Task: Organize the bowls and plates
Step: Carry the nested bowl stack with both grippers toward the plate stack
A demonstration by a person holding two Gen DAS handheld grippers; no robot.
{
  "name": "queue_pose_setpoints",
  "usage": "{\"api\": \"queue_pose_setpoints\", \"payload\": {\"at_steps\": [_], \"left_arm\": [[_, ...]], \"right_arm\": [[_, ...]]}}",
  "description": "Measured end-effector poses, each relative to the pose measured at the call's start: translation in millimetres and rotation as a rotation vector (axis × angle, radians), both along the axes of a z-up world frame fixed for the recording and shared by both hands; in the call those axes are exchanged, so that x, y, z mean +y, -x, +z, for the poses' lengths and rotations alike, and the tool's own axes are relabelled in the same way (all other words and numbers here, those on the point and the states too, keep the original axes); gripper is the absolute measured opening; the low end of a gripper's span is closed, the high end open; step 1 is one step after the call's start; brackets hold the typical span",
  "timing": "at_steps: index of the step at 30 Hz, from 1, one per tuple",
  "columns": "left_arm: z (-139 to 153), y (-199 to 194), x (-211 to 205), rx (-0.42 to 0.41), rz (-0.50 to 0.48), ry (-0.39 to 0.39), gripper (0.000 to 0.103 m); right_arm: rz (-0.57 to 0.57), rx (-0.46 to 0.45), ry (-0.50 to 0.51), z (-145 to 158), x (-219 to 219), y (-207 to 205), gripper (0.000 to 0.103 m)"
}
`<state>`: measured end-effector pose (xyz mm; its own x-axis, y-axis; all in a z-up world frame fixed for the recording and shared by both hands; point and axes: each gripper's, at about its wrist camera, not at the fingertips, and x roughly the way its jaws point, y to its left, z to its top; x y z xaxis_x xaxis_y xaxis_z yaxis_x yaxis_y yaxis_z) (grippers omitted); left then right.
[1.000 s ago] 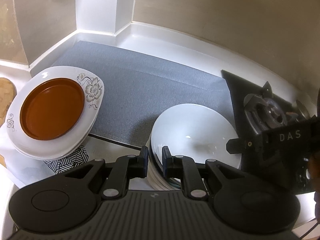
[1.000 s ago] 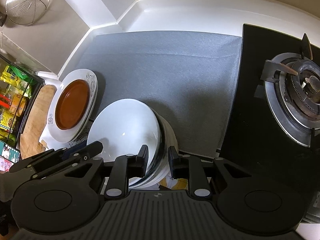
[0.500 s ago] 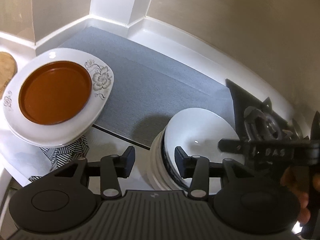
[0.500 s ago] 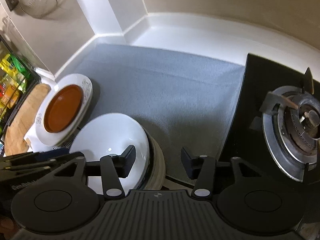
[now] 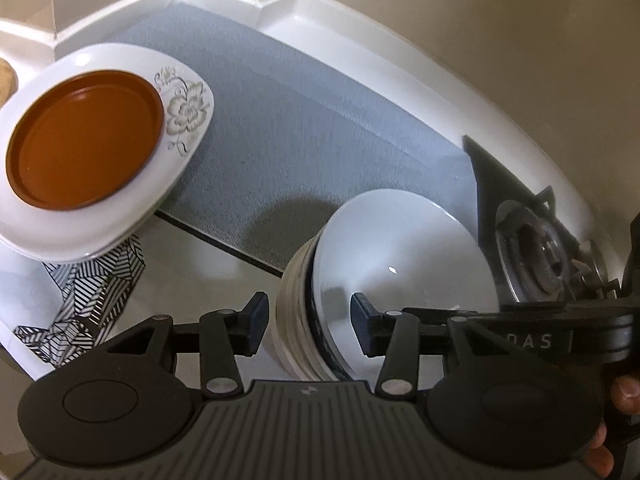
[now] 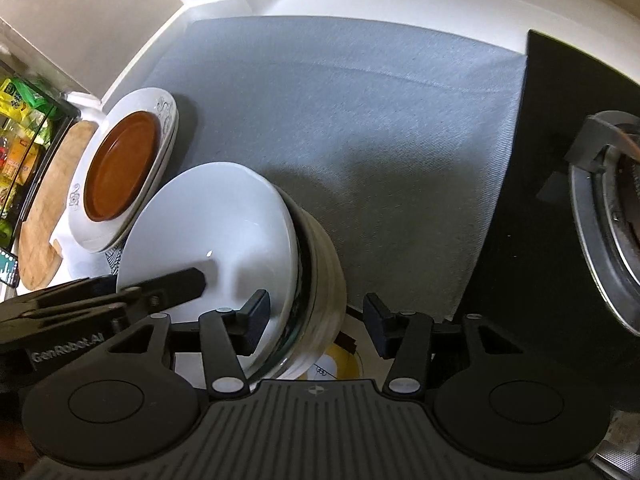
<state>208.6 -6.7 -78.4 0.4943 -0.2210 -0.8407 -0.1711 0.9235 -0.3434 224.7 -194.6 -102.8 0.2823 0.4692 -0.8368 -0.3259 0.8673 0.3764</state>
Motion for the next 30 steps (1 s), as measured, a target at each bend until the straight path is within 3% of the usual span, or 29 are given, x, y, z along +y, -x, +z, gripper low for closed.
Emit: {"api": "queue_pose_setpoints", "payload": {"at_steps": [10, 13, 30], "left_arm": [[-6.9, -1.0, 6.0, 0.029, 0.006, 0.027, 0.046], [-5.9, 0.5, 5.4, 0.022, -0.013, 0.035, 0.037], [-6.6, -4.8, 12.6, -0.002, -0.043, 0.023, 0.037]], "right_arm": [[0.068, 0.091, -0.032, -4.9, 13.9, -13.9, 0.058], [0.069, 0.093, -0.029, -5.4, 18.6, -13.7, 0.061], [0.010, 0.064, -0.059, -7.1, 12.5, -3.2, 0.053]]}}
